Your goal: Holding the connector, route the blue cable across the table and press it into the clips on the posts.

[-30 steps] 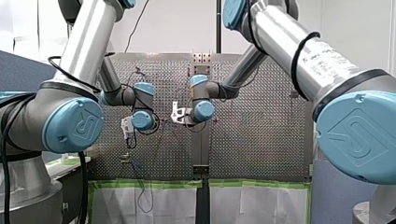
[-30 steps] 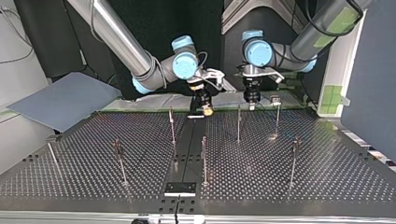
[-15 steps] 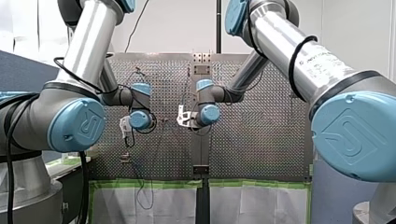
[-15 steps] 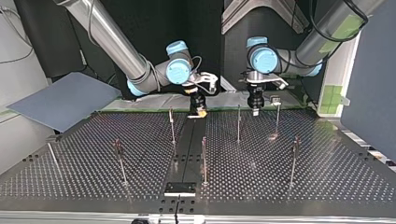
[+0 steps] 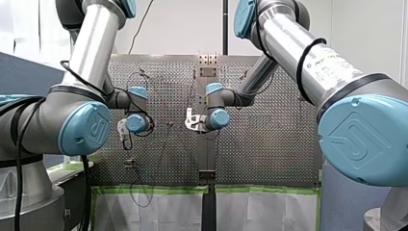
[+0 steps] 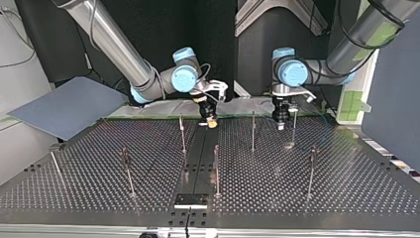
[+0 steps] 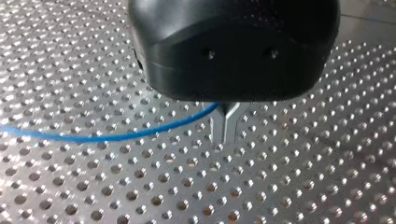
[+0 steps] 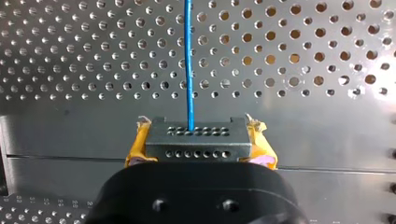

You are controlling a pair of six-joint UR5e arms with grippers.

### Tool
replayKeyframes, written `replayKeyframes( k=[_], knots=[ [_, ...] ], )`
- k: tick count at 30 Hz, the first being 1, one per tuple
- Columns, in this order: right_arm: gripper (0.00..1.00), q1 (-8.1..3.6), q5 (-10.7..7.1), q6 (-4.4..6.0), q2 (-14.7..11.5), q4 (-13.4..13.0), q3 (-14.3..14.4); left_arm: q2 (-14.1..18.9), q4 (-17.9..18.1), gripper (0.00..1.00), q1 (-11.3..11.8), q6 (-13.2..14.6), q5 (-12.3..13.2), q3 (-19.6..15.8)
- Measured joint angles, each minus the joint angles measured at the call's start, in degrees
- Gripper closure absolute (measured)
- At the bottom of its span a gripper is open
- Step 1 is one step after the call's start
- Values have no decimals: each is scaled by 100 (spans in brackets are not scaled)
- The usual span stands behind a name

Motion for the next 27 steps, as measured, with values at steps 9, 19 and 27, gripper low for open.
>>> replayKeyframes(
  k=[9, 19, 27],
  knots=[
    [100, -85, -12, 0, -4, -6, -12, 0, -24, 100, 65, -38, 453, 107],
    [100, -189, -19, 0, -6, 0, -118, -5, -51, 100, 71, -183, 907, 258],
    [100, -261, 2, 0, -7, 1, -172, -198, -125, 100, 62, -226, 978, 516]
  ],
)
